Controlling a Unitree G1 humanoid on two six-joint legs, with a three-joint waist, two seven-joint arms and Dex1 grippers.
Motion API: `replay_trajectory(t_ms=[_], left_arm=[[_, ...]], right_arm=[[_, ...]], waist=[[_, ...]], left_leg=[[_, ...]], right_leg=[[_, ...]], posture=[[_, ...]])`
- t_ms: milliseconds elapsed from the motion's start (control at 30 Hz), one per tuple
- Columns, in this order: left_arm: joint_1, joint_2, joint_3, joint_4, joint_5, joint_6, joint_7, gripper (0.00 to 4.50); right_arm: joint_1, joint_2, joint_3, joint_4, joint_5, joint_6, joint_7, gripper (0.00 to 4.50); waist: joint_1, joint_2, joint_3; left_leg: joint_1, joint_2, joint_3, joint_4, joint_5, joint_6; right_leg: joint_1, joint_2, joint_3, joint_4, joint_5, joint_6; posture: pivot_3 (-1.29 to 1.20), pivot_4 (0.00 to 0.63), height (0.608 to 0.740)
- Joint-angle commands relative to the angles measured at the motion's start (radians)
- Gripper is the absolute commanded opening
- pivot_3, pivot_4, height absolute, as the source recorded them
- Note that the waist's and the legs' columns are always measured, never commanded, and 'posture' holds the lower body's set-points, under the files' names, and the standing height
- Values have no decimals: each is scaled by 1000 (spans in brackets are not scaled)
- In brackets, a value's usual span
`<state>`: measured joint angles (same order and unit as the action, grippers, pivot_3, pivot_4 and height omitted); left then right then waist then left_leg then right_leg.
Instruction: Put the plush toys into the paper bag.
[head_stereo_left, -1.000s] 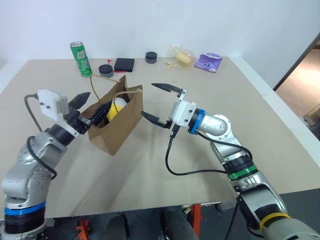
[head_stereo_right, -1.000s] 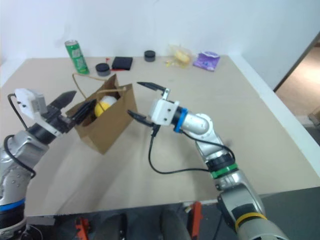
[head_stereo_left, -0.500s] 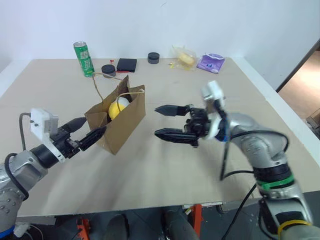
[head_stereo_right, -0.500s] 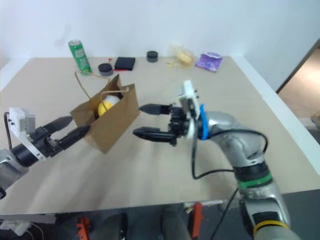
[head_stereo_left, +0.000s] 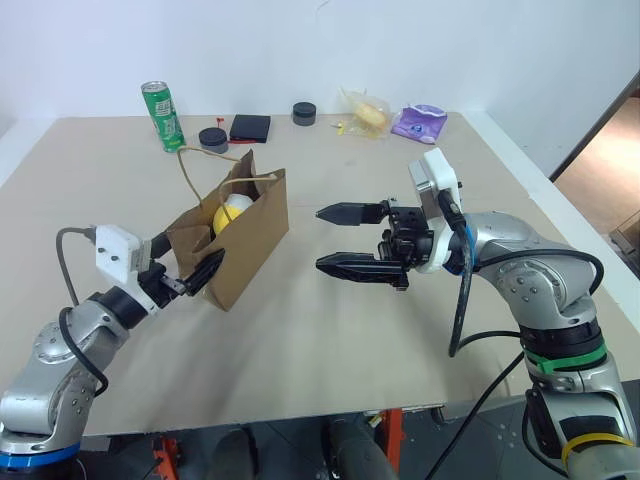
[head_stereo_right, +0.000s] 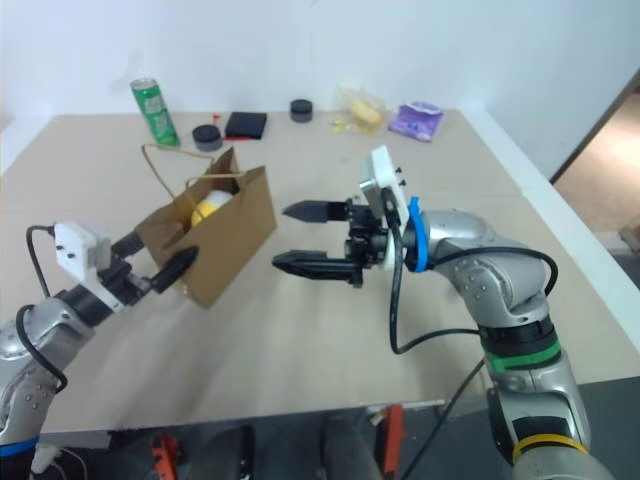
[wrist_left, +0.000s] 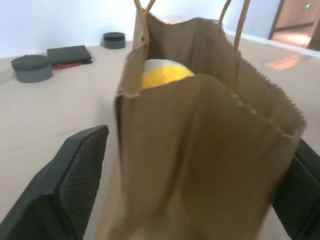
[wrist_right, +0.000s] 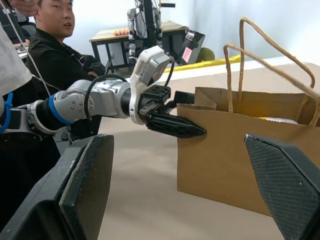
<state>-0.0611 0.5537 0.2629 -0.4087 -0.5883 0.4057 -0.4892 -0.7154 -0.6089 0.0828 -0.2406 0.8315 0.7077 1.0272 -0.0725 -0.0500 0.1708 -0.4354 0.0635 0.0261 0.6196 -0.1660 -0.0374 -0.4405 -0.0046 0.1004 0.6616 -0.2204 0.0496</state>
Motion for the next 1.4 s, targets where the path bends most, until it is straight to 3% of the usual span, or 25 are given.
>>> replay_trajectory(t_ms=[33, 167, 200, 300, 500, 533, 767, 967, 1067, 1167, 1400], left_arm=[[-25, -14, -8, 10, 28, -37, -4, 4472], [-40, -30, -16, 21, 40, -48, -9, 4472], [-43, -34, -18, 22, 42, -49, -9, 4236], [-49, -44, -19, 22, 39, -47, -14, 3306], [-55, -56, -17, 16, 35, -39, -23, 192], [-55, -57, -17, 15, 35, -38, -24, 39], [-88, -43, -15, -36, -79, 11, -101, 39], [-110, 108, -46, -86, -255, 129, -361, 39], [-98, 237, -101, -22, -180, 104, -545, 39], [-138, 289, -139, 67, -120, 51, -644, 39], [-266, 268, -206, 206, -32, -41, -740, 39]], right_arm=[[-39, -7, -34, -33, -7, -7, 4, 4500], [-23, -9, 5, -23, -82, -49, 20, 4500], [-19, 0, 7, -25, -84, -49, 19, 4500], [-18, 23, 7, -24, -90, -46, 17, 4500], [-17, 40, 10, -8, -128, -63, 20, 4500], [-19, 42, 4, -6, -127, -62, 18, 4500], [-56, -44, -113, 29, -47, -14, 94, 4500], [-138, -223, -248, 184, 34, 19, 273, 4500], [-152, -309, -244, 250, -10, -15, 381, 4500], [-141, -380, -216, 282, -56, -47, 476, 4500], [-93, -473, -198, 243, -75, -36, 574, 4500]], waist=[[0, 0, 0], [0, 0, 0], [0, 0, 0], [0, 0, 0], [1, 0, 0], [0, 0, 0], [3, 0, 0], [3, 0, 0], [-2, 1, 1], [-6, 5, 3], [-3, 8, 5]], left_leg=[[0, 0, 0, 0, 0, 0], [0, 0, 0, 0, 0, 0], [0, 0, 0, 0, 0, 0], [0, 0, 0, 0, 0, 0], [0, 0, 0, 1, 0, 0], [0, 0, 0, 1, 0, 0], [-1, 0, -1, 1, 0, 0], [-1, 0, -1, 1, 0, 0], [1, 0, -1, 0, -1, 1], [3, 0, 1, 0, -1, 1], [2, 0, 1, 0, -1, 1]], right_leg=[[0, 0, 0, 0, 0, 0], [0, 0, 0, 0, 0, 0], [0, 0, 0, 0, 0, 0], [0, 0, 0, 0, 0, 0], [0, 0, 0, 0, 0, 1], [0, 0, 0, 0, 0, 1], [0, 0, 0, 0, 1, 1], [0, 0, -1, 0, 0, 0], [0, 1, -1, 0, -1, -1], [1, 1, 0, 0, -1, -1], [0, 0, 1, 0, -1, -1]], posture=[[0, 150, 740], [0, 150, 740], [0, 150, 740], [0, 150, 740], [0, 150, 740], [0, 150, 740], [0, 150, 740], [0, 150, 740], [0, 150, 740], [0, 150, 740], [0, 150, 740]])
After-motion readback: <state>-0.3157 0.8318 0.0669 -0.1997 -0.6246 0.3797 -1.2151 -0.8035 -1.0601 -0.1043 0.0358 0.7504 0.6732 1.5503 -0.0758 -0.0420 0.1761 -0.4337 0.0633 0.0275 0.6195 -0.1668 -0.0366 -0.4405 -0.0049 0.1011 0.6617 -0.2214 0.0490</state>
